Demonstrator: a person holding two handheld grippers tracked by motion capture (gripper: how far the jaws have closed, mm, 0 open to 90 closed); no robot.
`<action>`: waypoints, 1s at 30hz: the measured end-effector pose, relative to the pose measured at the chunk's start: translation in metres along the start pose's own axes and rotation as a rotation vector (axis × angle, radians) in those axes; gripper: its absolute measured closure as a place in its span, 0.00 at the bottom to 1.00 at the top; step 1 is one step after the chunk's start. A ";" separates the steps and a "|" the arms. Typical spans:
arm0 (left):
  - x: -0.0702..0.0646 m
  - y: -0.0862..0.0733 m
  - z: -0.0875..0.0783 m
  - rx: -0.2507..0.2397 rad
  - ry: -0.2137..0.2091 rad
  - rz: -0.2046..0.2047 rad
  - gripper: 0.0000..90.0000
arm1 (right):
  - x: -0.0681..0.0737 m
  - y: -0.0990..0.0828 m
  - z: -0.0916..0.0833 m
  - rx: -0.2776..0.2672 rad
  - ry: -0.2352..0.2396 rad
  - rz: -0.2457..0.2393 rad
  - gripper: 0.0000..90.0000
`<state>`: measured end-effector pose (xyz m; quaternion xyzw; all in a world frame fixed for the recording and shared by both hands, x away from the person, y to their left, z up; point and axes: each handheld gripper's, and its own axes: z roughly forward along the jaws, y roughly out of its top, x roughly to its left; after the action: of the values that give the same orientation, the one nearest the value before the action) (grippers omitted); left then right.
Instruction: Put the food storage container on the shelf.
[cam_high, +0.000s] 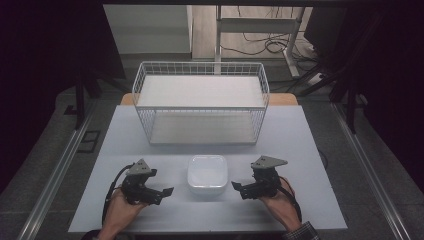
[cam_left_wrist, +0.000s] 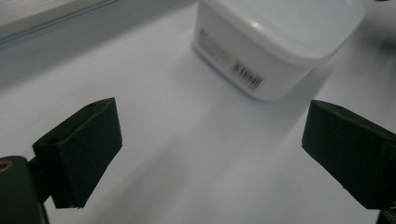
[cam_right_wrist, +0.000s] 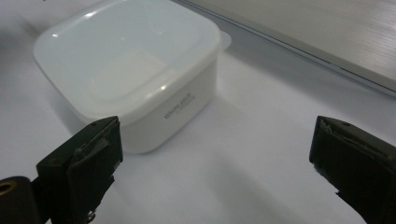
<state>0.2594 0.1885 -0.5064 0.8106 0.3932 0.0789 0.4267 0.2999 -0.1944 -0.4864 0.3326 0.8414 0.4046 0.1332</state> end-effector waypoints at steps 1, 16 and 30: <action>0.000 0.000 0.000 0.000 0.000 0.000 0.05 | 0.000 0.000 0.000 0.000 0.000 0.000 0.02; -0.008 0.053 0.025 0.007 -0.053 0.046 0.14 | 0.012 0.034 0.012 0.050 0.029 0.018 0.10; 0.002 0.057 0.063 0.040 -0.167 -0.020 0.25 | 0.002 0.038 0.044 0.117 0.165 0.125 0.19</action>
<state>0.3226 0.1316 -0.5033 0.8188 0.3660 -0.0010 0.4422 0.3377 -0.1501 -0.4855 0.3574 0.8491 0.3885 0.0185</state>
